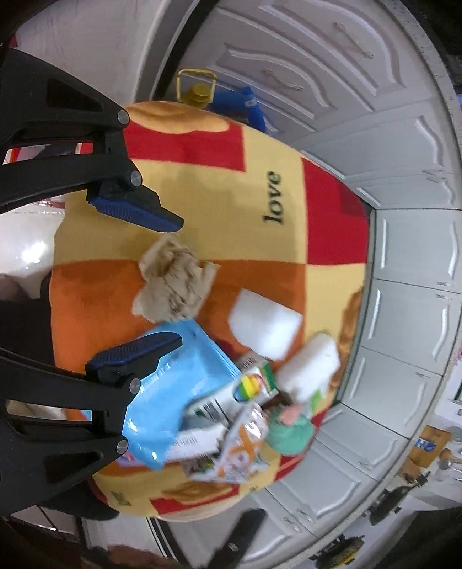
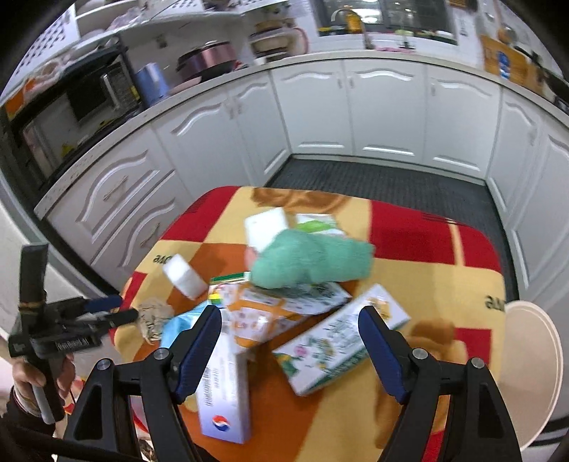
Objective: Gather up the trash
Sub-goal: 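Grasp the crumpled brown paper with the left gripper while the right grasps the white foam block, then carry the brown paper and foam block with both grippers over the bin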
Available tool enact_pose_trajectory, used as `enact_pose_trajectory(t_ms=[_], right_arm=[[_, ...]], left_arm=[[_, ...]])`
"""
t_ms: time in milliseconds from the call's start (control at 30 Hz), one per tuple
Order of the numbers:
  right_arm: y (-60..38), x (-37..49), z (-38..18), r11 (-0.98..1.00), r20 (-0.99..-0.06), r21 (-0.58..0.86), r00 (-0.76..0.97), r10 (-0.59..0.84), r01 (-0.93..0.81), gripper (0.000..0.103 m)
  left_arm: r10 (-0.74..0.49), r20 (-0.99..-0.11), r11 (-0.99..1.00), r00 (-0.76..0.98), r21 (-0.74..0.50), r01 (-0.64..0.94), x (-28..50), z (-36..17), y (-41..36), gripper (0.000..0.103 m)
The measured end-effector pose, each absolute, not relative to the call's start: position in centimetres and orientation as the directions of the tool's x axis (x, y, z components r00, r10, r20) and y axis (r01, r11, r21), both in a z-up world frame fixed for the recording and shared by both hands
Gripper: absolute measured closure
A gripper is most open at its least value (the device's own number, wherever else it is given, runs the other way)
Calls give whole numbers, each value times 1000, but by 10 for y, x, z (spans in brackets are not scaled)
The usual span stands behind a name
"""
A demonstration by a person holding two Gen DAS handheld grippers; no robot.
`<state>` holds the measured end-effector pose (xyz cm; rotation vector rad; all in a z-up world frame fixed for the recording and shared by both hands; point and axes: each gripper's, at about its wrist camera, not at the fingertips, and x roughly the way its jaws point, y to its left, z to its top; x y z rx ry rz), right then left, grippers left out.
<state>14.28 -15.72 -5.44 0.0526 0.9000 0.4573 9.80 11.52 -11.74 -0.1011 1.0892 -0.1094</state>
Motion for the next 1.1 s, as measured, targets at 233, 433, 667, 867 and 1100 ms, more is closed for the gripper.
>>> enact_pose_trajectory(t_ms=[233,433,667,867,1100], right_arm=[[-105,156,-57,863,-751,247,475,458,-442,26],[-52,172,-67,809,-768,268,391,507,-523,26],[2,198,-97,779,-815,235,320,484,-581,33],[7,205,-114,780,-810,278,300,504,-561,73],[-36,179,-73,771,-740,309,368,563,-557,73]], left_arm=[[-194,-879,978,435,-208,15,115,-144,116,52],[-222,-849,968,480,-249,6,117,-130,130,82],[-186,-833,973,520,-230,-20,109,-114,150,83],[-158,-828,977,538,-211,-37,103,-114,150,83],[-158,-796,981,585,-193,2,99,-95,125,83]])
